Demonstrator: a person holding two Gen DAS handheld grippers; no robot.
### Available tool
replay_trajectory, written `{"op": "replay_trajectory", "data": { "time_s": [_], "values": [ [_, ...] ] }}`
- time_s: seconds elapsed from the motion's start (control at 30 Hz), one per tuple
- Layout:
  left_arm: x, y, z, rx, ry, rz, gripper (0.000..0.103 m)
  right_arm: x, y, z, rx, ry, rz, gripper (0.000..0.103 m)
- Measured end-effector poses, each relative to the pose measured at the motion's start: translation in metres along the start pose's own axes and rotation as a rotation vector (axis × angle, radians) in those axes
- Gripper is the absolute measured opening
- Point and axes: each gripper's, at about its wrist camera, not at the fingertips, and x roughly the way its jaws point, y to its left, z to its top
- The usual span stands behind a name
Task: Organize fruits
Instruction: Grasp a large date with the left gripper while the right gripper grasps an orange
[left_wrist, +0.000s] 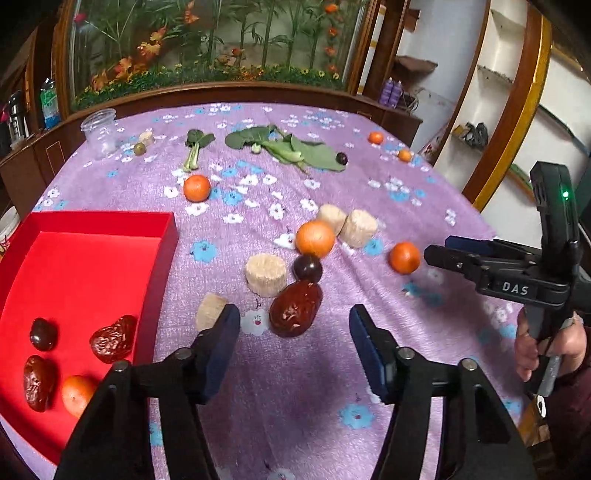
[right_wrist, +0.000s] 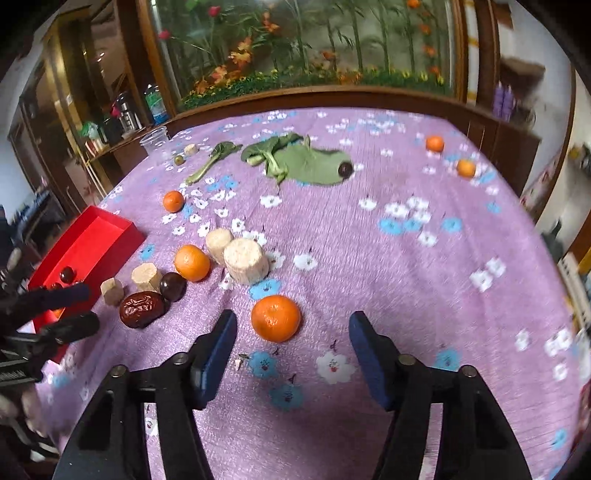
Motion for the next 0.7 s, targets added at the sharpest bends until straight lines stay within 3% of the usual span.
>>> {"op": "replay_trajectory", "data": {
  "time_s": [0.07,0.5,0.7],
  "values": [
    [0.007,0.000,-0.001,0.007,0.016,-0.001,0.046,0.003,0.001,-0.001,-0.002,0.001,0.006,0.065],
    [0.042,-0.005,0.010,0.049,0.070,0.041,0.046,0.026,0.014,0.006,-0.050,0.018,0.004,0.065],
    [0.054,-0.009,0.008,0.047,0.093,0.042,0.039,0.037,0.021,0.008,-0.070,0.037,-0.016,0.061]
  ]
}}
